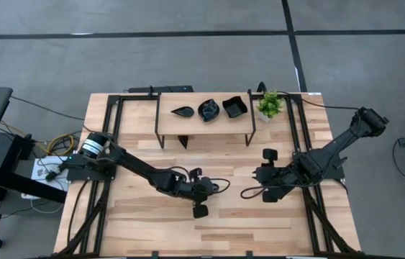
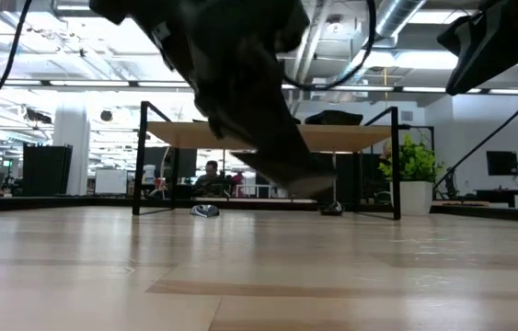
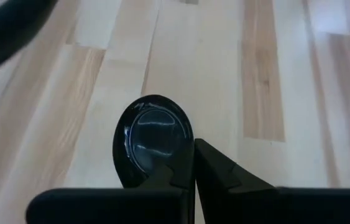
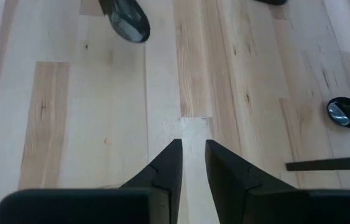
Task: Pick & Place Mini shaped plates
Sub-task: Stack the black drop shaped plate on the black drop shaped plate on the shelf
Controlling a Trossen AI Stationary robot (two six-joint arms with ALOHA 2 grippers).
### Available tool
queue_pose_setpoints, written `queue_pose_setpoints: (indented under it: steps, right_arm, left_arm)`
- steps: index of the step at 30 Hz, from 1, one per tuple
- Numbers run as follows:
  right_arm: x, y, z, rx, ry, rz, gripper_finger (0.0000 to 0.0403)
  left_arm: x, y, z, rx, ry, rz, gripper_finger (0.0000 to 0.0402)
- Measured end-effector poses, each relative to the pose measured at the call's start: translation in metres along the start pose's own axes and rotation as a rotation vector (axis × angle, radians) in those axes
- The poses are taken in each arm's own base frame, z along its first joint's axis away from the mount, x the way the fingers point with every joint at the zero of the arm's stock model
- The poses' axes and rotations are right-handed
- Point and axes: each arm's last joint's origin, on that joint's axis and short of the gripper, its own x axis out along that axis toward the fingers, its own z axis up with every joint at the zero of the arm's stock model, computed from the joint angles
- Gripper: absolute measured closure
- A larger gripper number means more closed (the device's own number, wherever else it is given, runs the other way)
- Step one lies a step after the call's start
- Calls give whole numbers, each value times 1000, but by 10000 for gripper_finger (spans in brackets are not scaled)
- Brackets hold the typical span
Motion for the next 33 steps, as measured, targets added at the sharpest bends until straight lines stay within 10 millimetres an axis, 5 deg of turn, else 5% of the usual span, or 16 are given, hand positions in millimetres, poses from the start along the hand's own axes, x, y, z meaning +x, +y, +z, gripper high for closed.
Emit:
queue_pose_setpoints:
  steps: [6,15,24,33]
  right_arm:
    - [0,0,3,10,-22,6,337]
    - [8,-11,23,120,-138,-2,337]
    - [14,-32,50,311,-322,-19,337]
    - [17,-50,63,448,-419,-46,337]
  left_arm:
    - [-34,5,14,38,-24,50,391]
    - [-111,34,45,204,-105,137,391]
    - [-180,101,58,234,-108,249,391]
    - [-228,166,63,312,-150,378,391]
